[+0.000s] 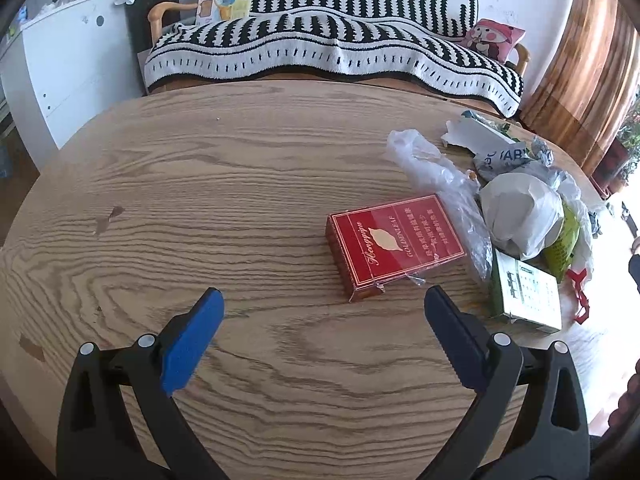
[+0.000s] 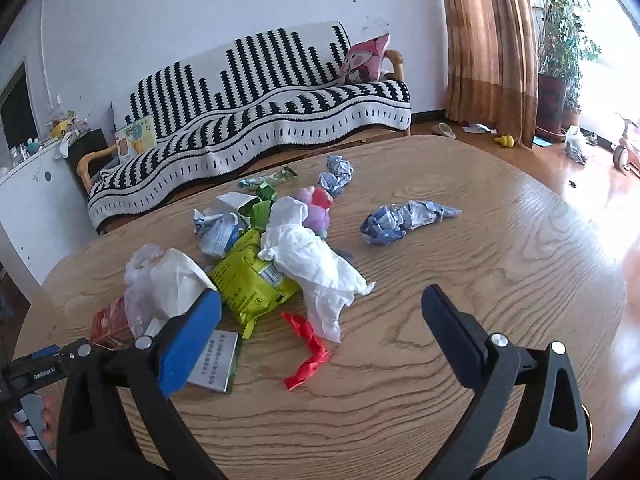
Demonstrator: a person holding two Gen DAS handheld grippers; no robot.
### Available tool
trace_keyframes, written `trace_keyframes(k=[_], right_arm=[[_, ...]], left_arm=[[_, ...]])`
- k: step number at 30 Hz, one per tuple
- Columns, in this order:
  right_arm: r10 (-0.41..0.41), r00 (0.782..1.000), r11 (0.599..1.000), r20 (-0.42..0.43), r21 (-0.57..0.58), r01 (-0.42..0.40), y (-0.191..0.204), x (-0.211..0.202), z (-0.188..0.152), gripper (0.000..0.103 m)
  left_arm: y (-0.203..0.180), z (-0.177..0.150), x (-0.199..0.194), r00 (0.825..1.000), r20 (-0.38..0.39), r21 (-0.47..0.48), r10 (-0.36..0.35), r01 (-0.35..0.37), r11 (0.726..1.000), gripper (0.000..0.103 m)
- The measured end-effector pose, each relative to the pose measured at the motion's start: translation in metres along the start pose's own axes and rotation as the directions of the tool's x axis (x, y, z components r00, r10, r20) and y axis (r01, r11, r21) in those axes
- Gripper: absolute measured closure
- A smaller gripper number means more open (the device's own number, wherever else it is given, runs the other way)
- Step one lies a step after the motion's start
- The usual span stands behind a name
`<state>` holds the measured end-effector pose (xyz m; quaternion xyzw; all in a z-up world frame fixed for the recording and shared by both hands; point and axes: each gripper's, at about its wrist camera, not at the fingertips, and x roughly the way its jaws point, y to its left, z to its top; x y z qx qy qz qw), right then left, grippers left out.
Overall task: Collect trash
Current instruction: 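Move both grippers toward the red cigarette box and the red ribbon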
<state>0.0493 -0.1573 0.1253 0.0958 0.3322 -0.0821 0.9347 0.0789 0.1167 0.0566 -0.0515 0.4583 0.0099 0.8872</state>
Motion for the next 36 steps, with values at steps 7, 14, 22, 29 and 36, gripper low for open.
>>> trace_keyframes(k=[7, 14, 22, 29, 36], right_arm=[[0.038, 0.999, 0.999, -0.008, 0.025, -0.038, -0.001, 0.005, 0.000, 0.006], [0.020, 0.997, 0.998, -0.070, -0.050, -0.023, -0.007, 0.018, -0.005, 0.006], [0.077, 0.980, 0.997, -0.185, -0.013, -0.080, -0.015, 0.035, -0.012, 0.006], [0.152, 0.968, 0.978, -0.202, -0.113, -0.178, 0.008, 0.034, -0.015, 0.006], [0.120, 0.965, 0.980, -0.234, -0.129, -0.153, 0.003, 0.051, -0.015, 0.026]], left_arm=[[-0.006, -0.002, 0.004, 1.000, -0.002, 0.016, 0.029, -0.029, 0.999, 0.005], [-0.009, -0.004, 0.017, 0.998, -0.045, 0.111, -0.031, 0.036, 0.993, 0.005], [-0.002, 0.009, 0.033, 0.993, -0.087, 0.308, -0.078, 0.101, 0.946, 0.005], [-0.021, 0.028, 0.045, 0.993, -0.073, 0.437, -0.093, 0.116, 0.892, 0.005], [-0.054, 0.036, 0.056, 0.999, -0.029, 0.569, -0.046, 0.054, 0.821, 0.005]])
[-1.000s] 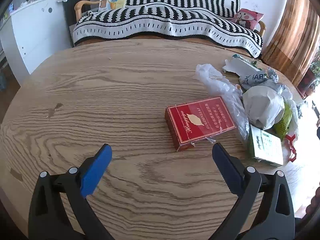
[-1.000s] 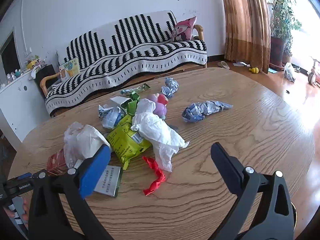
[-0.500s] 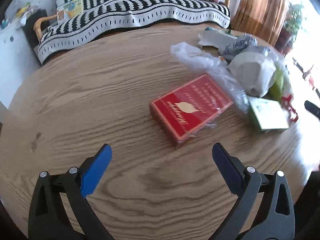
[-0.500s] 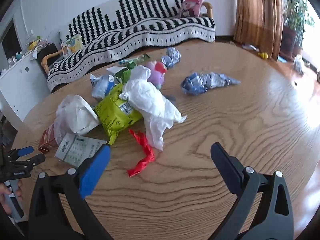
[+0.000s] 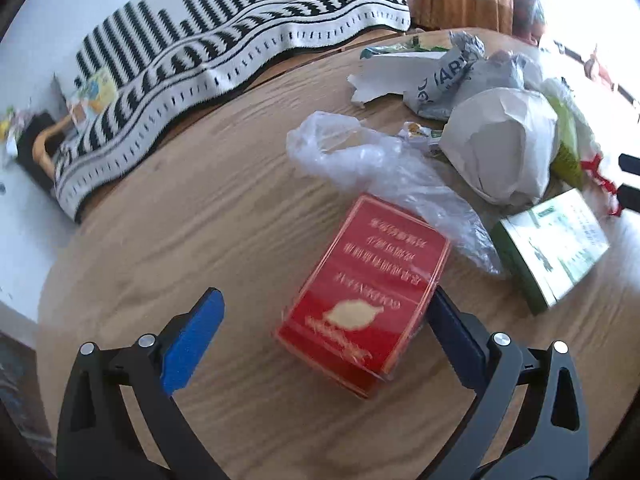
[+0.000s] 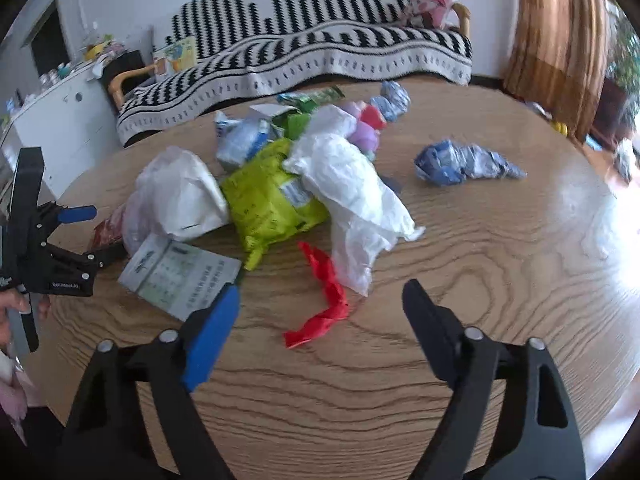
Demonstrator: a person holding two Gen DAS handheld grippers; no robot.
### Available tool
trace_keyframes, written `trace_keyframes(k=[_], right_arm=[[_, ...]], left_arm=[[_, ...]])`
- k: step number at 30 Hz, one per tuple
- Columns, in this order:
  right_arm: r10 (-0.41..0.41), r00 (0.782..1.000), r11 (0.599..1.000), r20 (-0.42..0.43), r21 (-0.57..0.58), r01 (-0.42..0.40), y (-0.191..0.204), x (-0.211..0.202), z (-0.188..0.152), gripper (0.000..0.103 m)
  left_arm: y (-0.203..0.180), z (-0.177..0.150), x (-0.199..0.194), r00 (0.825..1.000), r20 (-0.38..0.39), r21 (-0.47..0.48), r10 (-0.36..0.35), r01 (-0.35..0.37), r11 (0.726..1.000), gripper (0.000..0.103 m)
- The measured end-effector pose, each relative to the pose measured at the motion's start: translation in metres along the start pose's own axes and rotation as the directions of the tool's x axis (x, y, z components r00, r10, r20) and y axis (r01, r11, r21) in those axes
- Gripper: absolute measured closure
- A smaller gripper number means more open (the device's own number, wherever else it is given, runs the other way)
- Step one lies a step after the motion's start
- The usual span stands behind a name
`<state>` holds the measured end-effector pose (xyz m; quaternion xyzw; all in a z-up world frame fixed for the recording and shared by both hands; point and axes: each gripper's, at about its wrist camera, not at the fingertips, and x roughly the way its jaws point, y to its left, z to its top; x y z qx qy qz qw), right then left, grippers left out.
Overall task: Collect trash
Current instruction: 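Move both grippers toward the red cigarette box and the red ribbon, then grasp the red cigarette box with the left gripper while the right grasps the red ribbon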
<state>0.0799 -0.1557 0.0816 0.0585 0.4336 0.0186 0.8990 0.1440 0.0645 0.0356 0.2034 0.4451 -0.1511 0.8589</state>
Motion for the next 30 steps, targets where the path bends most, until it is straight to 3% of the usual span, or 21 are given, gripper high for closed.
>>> trace_keyframes(k=[2, 5, 7, 9, 10, 11, 14, 17, 20, 25, 30], right_arm=[[-0.010, 1.000, 1.000, -0.013, 0.008, 0.010, -0.003, 0.005, 0.002, 0.028], [-0.008, 0.999, 1.000, -0.051, -0.017, 0.007, -0.001, 0.015, 0.001, 0.040], [-0.061, 0.997, 0.996, -0.047, -0.062, 0.058, 0.003, 0.017, 0.001, 0.055], [-0.059, 0.997, 0.997, -0.043, -0.059, 0.057, 0.003, 0.015, -0.001, 0.085], [-0.047, 0.998, 0.998, -0.049, -0.053, 0.045, 0.003, 0.014, -0.001, 0.085], [-0.031, 0.998, 0.998, -0.051, -0.052, 0.028, 0.003, 0.013, -0.002, 0.086], [0.008, 0.998, 0.999, -0.057, -0.052, -0.011, 0.006, 0.011, -0.005, 0.087], [0.013, 1.000, 0.999, 0.008, -0.033, -0.012, 0.007, -0.002, -0.001, 0.087], [0.037, 0.996, 0.999, 0.075, -0.008, -0.037, 0.008, -0.016, 0.001, 0.087], [0.027, 0.997, 1.000, 0.078, -0.001, -0.027, 0.014, -0.015, 0.003, 0.087], [0.015, 0.998, 1.000, 0.064, -0.006, -0.015, 0.015, -0.008, 0.005, 0.087]], left_arm=[[-0.003, 0.007, 0.002, 0.999, 0.014, 0.029, 0.033, -0.033, 0.999, 0.005], [-0.009, 0.009, 0.003, 1.000, 0.022, 0.050, 0.017, -0.018, 0.999, 0.005], [-0.010, 0.011, 0.002, 1.000, 0.025, 0.047, -0.018, 0.017, 0.999, 0.005], [-0.010, 0.011, 0.002, 0.998, 0.022, 0.028, -0.051, 0.050, 0.998, 0.010], [-0.013, 0.011, 0.000, 0.998, 0.027, 0.015, -0.063, 0.062, 0.998, 0.016], [-0.012, 0.010, -0.003, 0.996, 0.035, -0.009, -0.079, 0.079, 0.997, 0.040], [-0.007, -0.003, -0.012, 1.000, 0.021, -0.084, -0.003, 0.005, 0.996, 0.043], [0.003, -0.015, -0.028, 0.999, 0.031, -0.156, -0.016, 0.020, 0.988, 0.043], [0.017, -0.022, -0.049, 0.997, 0.072, -0.231, 0.032, -0.014, 0.973, 0.043], [0.034, -0.035, -0.065, 0.995, 0.087, -0.337, 0.045, -0.013, 0.941, 0.043], [0.030, -0.036, -0.059, 0.997, 0.063, -0.323, 0.037, -0.015, 0.946, 0.043]])
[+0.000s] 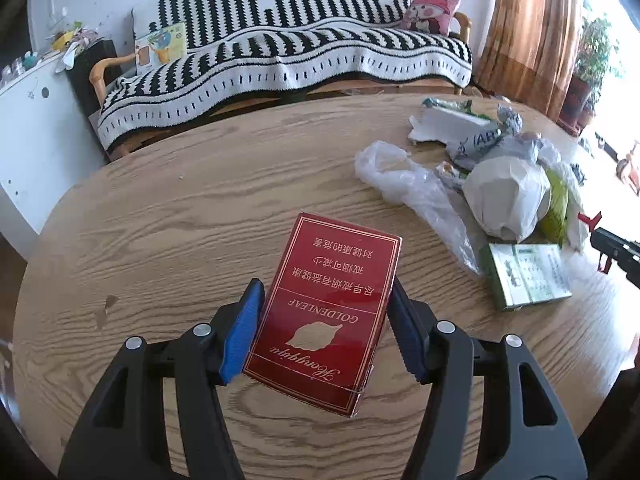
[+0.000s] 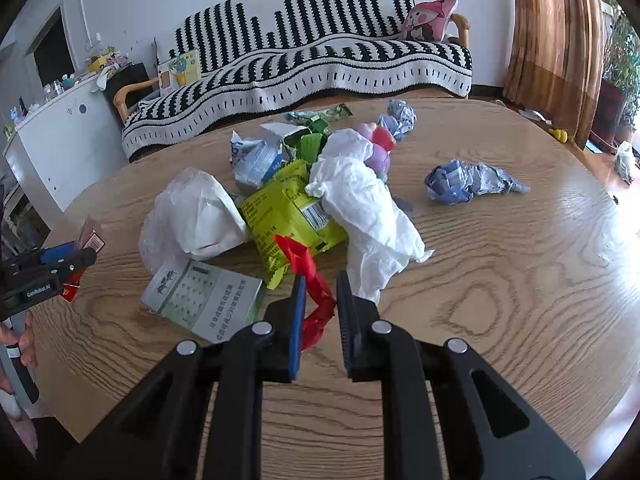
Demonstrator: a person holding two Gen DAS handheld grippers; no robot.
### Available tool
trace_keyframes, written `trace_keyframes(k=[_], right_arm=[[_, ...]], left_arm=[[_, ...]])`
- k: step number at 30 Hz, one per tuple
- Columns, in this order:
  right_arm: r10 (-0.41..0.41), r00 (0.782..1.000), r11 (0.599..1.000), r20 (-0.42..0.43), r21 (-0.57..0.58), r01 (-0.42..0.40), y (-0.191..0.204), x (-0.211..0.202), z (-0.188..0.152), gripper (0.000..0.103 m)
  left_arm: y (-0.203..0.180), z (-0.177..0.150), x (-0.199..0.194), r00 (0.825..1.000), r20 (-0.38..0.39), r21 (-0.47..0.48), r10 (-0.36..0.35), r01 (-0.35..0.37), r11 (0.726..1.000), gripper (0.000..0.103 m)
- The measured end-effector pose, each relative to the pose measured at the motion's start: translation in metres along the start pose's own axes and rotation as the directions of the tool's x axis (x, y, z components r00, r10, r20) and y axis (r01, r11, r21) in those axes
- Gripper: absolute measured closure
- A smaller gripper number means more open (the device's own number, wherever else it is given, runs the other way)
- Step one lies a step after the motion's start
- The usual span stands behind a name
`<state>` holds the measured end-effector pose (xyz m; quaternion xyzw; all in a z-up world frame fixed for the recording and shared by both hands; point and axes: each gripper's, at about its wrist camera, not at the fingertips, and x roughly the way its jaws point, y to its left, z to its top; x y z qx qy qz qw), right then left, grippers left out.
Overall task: Collect trash
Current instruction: 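Grasp the red cigarette box with the left gripper while the right grasps the red ribbon, then carry both items over the black bin and open both grippers to drop them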
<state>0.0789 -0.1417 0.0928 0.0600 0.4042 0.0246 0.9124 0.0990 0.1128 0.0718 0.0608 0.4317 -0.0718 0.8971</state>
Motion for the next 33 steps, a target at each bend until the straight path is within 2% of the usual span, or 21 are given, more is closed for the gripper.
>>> trace_keyframes(k=[14, 18, 20, 22, 25, 27, 29, 30, 32, 33], right_arm=[[0.006, 1.000, 1.000, -0.021, 0.015, -0.006, -0.004, 0.008, 0.002, 0.087], [0.046, 0.999, 0.997, 0.008, 0.053, -0.046, -0.010, 0.004, 0.005, 0.087], [0.080, 0.996, 0.993, 0.046, 0.086, -0.083, -0.016, -0.010, 0.006, 0.087], [0.110, 0.989, 0.984, 0.096, 0.131, -0.122, -0.028, -0.036, 0.006, 0.087], [0.106, 0.980, 0.977, 0.166, 0.164, -0.134, -0.055, -0.087, -0.003, 0.087], [0.083, 0.977, 0.972, 0.198, 0.202, -0.123, -0.086, -0.124, -0.013, 0.087], [0.045, 0.974, 0.964, 0.223, 0.245, -0.101, -0.123, -0.161, -0.027, 0.087], [0.031, 0.973, 0.962, 0.228, 0.259, -0.091, -0.136, -0.172, -0.035, 0.087], [-0.022, 0.974, 0.951, 0.227, 0.304, -0.049, -0.180, -0.204, -0.058, 0.087], [-0.044, 0.975, 0.945, 0.217, 0.325, -0.030, -0.198, -0.213, -0.069, 0.087]], left_arm=[[-0.010, 0.001, 0.013, 0.999, -0.042, 0.039, 0.002, 0.000, 0.999, 0.043], [-0.017, 0.011, -0.010, 1.000, 0.030, 0.014, -0.008, 0.007, 1.000, 0.043], [-0.028, 0.016, -0.039, 0.994, 0.094, -0.029, -0.050, 0.053, 0.998, 0.043], [-0.045, 0.015, -0.061, 0.986, 0.123, -0.038, -0.112, 0.118, 0.992, 0.043], [-0.099, 0.016, -0.095, 0.965, 0.140, 0.028, -0.222, 0.220, 0.975, 0.043], [-0.144, 0.018, -0.115, 0.946, 0.135, 0.102, -0.294, 0.282, 0.954, 0.043], [-0.204, 0.015, -0.133, 0.915, 0.099, 0.198, -0.391, 0.366, 0.909, 0.043], [-0.232, 0.011, -0.139, 0.901, 0.073, 0.238, -0.428, 0.401, 0.885, 0.043], [-0.301, -0.005, -0.142, 0.867, -0.015, 0.324, -0.498, 0.476, 0.818, 0.043], [-0.339, -0.019, -0.137, 0.851, -0.081, 0.352, -0.519, 0.511, 0.784, 0.043]])
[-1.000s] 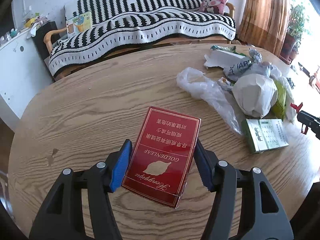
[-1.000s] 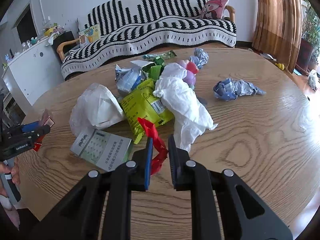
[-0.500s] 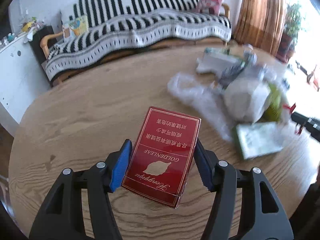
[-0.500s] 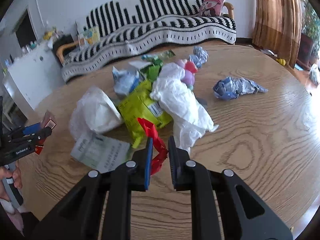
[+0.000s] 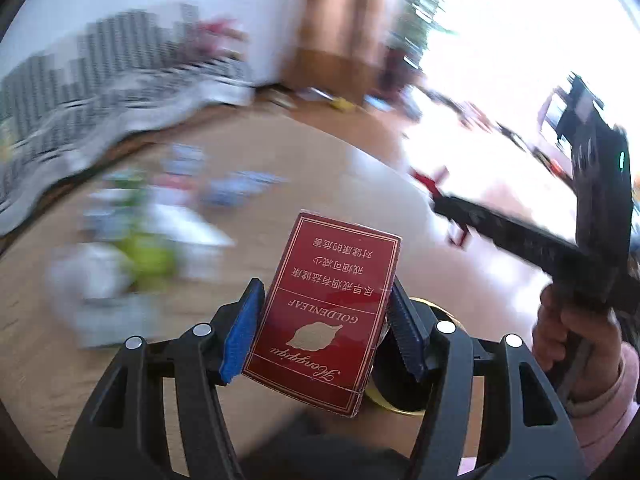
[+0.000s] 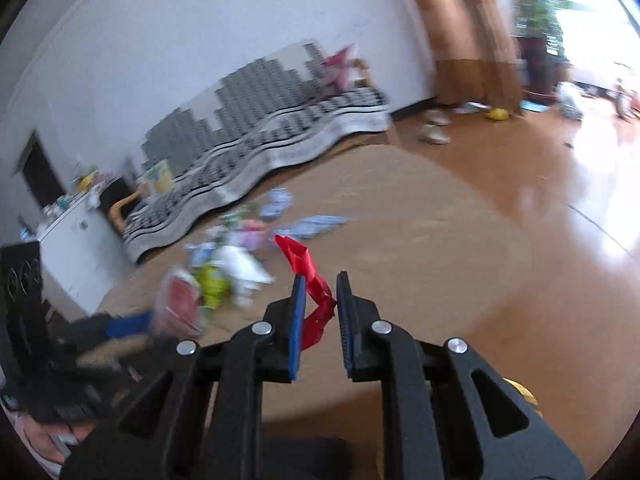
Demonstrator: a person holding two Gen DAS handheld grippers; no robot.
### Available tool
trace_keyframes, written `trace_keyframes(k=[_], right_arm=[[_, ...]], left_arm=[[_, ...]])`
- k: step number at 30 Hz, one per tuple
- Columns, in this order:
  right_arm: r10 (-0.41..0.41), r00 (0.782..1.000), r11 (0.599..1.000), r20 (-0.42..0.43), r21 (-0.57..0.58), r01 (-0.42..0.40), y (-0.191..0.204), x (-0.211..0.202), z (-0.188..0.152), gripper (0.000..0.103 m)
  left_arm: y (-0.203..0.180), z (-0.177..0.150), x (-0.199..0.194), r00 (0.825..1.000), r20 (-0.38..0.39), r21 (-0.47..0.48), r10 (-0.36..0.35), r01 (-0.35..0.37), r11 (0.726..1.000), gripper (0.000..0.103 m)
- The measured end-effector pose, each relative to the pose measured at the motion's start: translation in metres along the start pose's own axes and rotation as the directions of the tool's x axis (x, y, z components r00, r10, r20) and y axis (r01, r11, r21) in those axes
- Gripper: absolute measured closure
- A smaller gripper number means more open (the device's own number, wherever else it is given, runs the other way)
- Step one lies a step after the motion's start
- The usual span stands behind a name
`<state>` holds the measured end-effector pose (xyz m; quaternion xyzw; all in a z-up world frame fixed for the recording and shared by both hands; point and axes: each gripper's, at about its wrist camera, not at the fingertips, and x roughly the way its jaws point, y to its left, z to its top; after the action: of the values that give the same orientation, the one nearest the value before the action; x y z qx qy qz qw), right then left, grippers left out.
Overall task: Collect trash
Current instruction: 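Carry both items over the black bin and open both grippers to drop them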
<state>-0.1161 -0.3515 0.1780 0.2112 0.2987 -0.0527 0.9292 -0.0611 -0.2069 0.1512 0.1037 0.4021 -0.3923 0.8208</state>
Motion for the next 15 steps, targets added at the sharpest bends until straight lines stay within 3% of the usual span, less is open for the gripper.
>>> trace_keyframes(k=[2, 3, 6, 7, 10, 15], right_arm=[[-0.050, 0.998, 0.998, -0.034, 0.047, 0.052, -0.046, -0.013, -0.016, 0.087], [-0.076, 0.995, 0.994, -0.069, 0.075, 0.082, -0.069, -0.013, -0.029, 0.087], [-0.103, 0.975, 0.973, -0.195, 0.186, 0.140, -0.132, -0.004, -0.075, 0.087], [-0.102, 0.970, 0.966, -0.220, 0.209, 0.149, -0.144, -0.003, -0.086, 0.087], [-0.102, 0.953, 0.956, -0.284, 0.238, 0.173, -0.174, -0.002, -0.120, 0.087], [-0.082, 0.945, 0.944, -0.316, 0.279, 0.175, -0.195, 0.001, -0.139, 0.087]], left_arm=[[-0.035, -0.009, 0.043, 0.993, -0.090, -0.007, -0.076, 0.076, 0.997, 0.043], [-0.052, -0.016, 0.069, 0.982, -0.150, -0.020, -0.112, 0.110, 0.994, 0.043], [-0.094, -0.046, 0.138, 0.945, -0.299, -0.006, -0.135, 0.139, 0.990, 0.043], [-0.103, -0.057, 0.158, 0.925, -0.347, -0.012, -0.153, 0.158, 0.987, 0.043], [-0.116, -0.073, 0.183, 0.896, -0.417, 0.006, -0.155, 0.173, 0.985, 0.044], [-0.119, -0.069, 0.195, 0.891, -0.428, 0.013, -0.151, 0.173, 0.985, 0.044]])
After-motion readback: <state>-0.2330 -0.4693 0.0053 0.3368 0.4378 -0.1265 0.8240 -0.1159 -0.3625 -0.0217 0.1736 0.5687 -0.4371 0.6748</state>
